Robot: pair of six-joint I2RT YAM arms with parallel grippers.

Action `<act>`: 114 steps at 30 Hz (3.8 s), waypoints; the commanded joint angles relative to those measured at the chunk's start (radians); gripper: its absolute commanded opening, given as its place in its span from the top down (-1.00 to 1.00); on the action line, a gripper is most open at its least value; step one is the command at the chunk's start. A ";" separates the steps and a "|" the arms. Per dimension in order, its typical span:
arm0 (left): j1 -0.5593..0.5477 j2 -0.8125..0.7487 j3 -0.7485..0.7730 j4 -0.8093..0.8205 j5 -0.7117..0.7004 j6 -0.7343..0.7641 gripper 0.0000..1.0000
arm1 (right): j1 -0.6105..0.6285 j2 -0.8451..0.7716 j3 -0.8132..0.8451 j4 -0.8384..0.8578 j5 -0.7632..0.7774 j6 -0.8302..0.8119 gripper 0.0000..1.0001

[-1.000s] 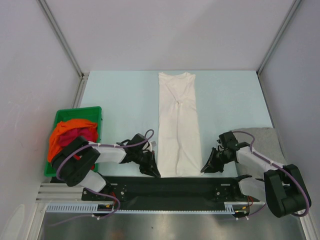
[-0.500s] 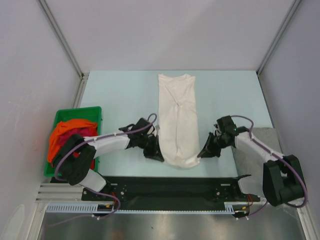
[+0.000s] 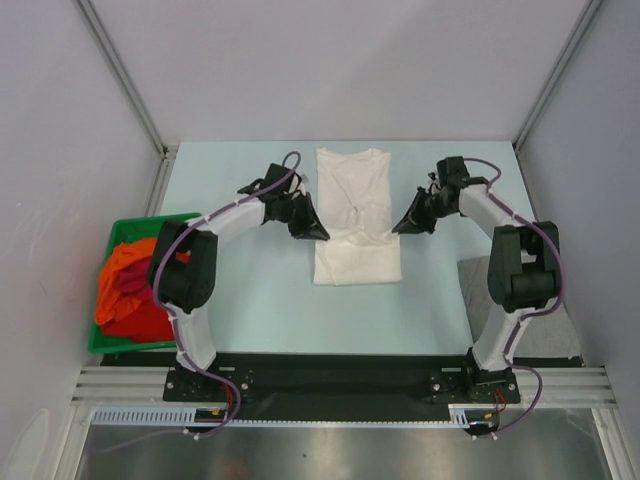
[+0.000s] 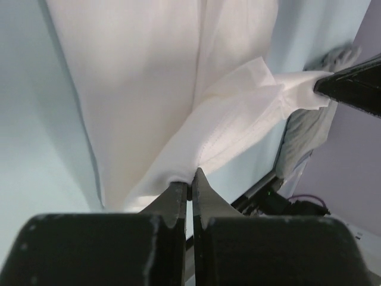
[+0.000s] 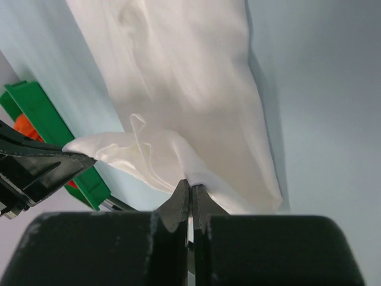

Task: Fold and stack the t-shirts
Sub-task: Fold the tshirt

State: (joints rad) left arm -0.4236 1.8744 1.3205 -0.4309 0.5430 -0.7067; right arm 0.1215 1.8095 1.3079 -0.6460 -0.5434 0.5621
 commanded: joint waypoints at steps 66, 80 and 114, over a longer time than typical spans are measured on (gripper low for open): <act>0.014 -0.060 -0.162 0.055 -0.043 0.236 -0.20 | 0.038 -0.059 -0.111 -0.006 0.057 -0.271 -0.33; 0.014 0.023 -0.156 0.095 -0.008 0.230 0.02 | 0.047 0.007 -0.161 0.077 0.028 -0.301 0.06; 0.045 -0.143 -0.216 -0.015 -0.080 0.349 -0.14 | 0.004 0.008 0.017 -0.081 0.100 -0.271 -0.07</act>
State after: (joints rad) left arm -0.4004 1.7638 1.0050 -0.4168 0.5240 -0.4252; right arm 0.1558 1.7920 1.2083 -0.7395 -0.4515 0.2951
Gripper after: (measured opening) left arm 0.557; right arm 0.523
